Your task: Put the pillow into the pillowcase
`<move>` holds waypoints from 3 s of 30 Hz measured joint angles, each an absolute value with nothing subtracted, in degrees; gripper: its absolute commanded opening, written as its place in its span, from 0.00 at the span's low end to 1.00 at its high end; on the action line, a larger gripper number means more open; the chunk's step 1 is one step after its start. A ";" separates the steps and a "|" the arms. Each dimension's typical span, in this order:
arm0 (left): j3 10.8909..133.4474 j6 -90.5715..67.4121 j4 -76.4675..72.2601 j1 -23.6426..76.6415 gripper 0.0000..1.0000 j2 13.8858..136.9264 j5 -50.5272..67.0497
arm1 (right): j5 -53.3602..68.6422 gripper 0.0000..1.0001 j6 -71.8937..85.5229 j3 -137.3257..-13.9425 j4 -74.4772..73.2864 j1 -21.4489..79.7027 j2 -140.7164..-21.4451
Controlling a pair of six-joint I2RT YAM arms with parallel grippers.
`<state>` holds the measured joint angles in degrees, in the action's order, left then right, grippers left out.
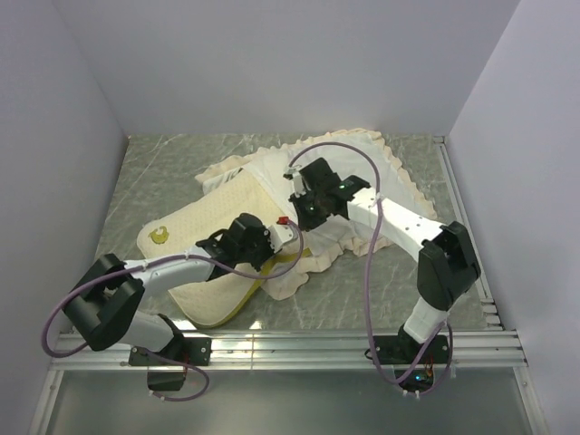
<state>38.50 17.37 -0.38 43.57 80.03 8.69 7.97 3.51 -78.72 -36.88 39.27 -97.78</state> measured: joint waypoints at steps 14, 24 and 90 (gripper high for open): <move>46.98 -2.13 -4.82 38.68 0.00 76.07 10.39 | 40.64 0.00 10.28 -86.83 -36.88 35.24 -98.10; 42.78 -7.01 -12.14 37.76 0.00 78.83 14.22 | 46.37 0.76 14.72 -83.55 -36.01 30.00 -97.49; 82.96 -7.16 8.62 15.42 0.99 117.60 43.79 | 0.89 0.68 -14.81 -81.41 -38.35 41.87 -106.15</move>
<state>82.96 -7.16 8.62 15.42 117.60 43.79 0.89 -14.81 -81.41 -38.35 41.87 -106.15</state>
